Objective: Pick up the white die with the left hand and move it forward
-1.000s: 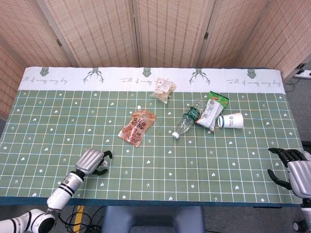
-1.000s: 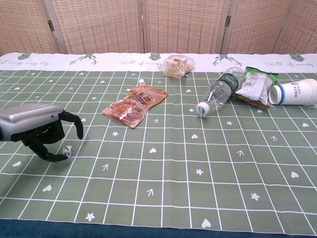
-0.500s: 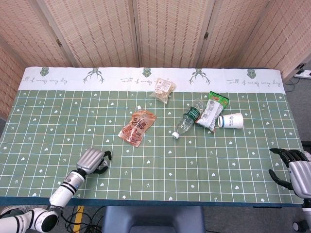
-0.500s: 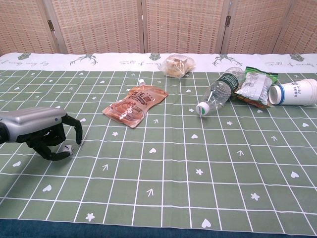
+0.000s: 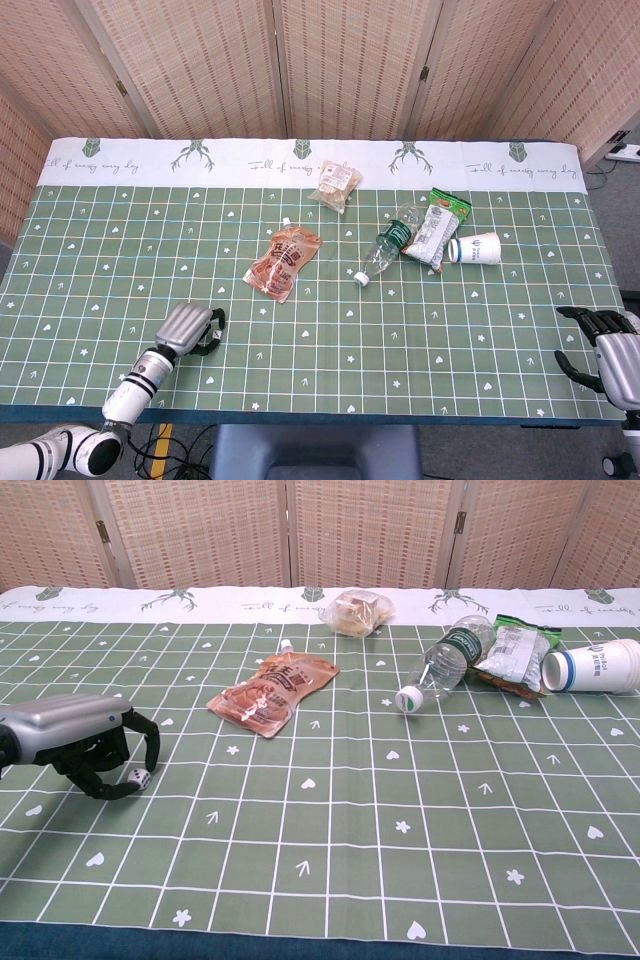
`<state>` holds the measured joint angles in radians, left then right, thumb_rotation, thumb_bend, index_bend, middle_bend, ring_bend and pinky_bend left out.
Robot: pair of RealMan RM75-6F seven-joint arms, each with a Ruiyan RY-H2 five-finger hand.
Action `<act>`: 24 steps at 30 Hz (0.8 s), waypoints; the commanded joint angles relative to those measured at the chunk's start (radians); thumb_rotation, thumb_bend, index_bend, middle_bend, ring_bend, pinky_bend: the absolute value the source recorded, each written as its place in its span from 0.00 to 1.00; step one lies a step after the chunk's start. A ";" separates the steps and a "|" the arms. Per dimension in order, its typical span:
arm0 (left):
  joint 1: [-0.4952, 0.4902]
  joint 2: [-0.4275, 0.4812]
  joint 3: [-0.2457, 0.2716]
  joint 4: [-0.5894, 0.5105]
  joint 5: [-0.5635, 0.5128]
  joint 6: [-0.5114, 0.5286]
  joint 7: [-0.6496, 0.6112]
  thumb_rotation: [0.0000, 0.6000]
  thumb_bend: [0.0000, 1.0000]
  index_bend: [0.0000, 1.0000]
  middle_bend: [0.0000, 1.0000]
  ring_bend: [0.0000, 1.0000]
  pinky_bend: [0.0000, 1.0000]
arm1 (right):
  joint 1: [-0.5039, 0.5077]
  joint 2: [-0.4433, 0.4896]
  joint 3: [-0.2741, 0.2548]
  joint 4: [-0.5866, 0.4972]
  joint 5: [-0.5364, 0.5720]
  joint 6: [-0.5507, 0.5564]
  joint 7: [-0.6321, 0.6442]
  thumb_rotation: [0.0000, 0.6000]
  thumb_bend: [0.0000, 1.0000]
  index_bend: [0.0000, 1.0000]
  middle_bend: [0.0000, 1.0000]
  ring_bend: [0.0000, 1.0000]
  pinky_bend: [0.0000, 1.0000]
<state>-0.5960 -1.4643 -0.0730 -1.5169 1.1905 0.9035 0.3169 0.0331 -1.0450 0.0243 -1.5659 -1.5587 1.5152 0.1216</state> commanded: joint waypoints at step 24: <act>-0.034 0.039 -0.041 -0.051 0.070 0.017 -0.147 1.00 0.46 0.63 0.96 0.87 0.97 | -0.010 -0.004 -0.002 0.008 0.002 0.007 0.009 1.00 0.24 0.28 0.33 0.35 0.27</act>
<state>-0.6208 -1.4284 -0.1049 -1.5612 1.2566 0.9233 0.1743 0.0235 -1.0485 0.0229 -1.5585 -1.5565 1.5221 0.1307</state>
